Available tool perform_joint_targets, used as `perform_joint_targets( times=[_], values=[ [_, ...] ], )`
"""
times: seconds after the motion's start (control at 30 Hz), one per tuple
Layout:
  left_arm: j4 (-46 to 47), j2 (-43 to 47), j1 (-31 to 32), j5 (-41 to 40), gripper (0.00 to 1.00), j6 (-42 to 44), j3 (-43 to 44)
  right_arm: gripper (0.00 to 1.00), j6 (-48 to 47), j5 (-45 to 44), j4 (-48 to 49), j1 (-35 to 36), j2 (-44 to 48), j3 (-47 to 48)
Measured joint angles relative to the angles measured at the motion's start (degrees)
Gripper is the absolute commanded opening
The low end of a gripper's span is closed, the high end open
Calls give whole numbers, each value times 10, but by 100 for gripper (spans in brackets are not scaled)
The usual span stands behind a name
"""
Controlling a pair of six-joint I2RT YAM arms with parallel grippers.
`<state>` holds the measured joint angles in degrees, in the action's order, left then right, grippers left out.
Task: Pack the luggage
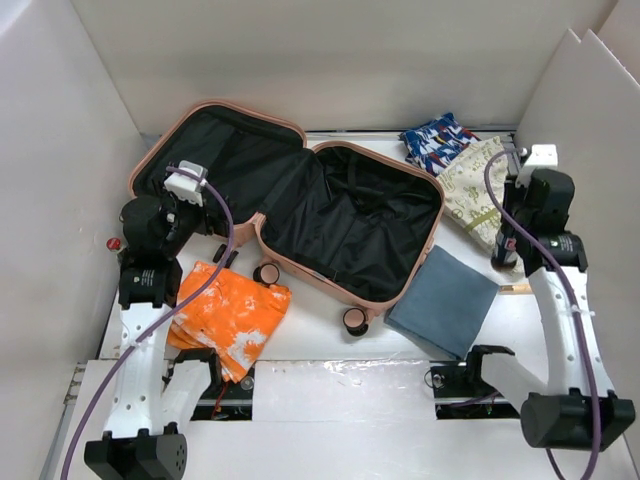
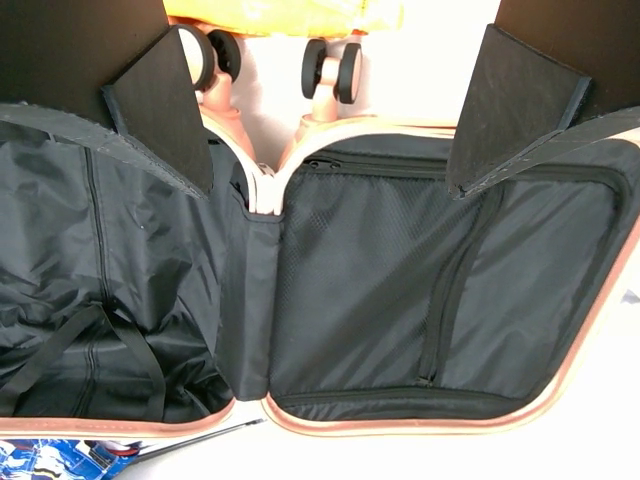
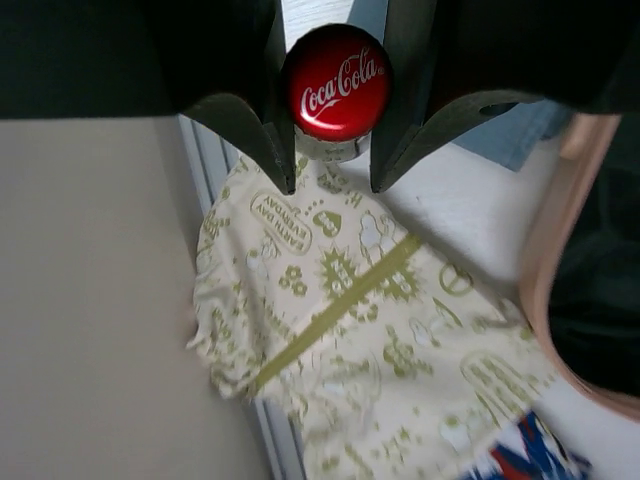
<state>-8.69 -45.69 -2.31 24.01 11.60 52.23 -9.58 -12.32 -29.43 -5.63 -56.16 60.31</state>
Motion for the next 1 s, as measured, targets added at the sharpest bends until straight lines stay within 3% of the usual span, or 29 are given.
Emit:
perform_joint_targets(
  times=[0.23, 0.47, 0.83, 1.0],
  values=[
    [3, -5, 0, -3, 100, -14, -4, 0, -21, -81, -17, 206, -28, 211],
    [3, -7, 0, -31, 100, -24, -4, 0, 7, -93, 97, 425, -126, 258],
    [2, -7, 0, -62, 100, -42, -7, 0, 195, 96, 225, 450, -435, 264],
    [-3, -5, 0, -67, 100, -47, -18, 0, 262, 137, 308, 435, -506, 305]
  ],
)
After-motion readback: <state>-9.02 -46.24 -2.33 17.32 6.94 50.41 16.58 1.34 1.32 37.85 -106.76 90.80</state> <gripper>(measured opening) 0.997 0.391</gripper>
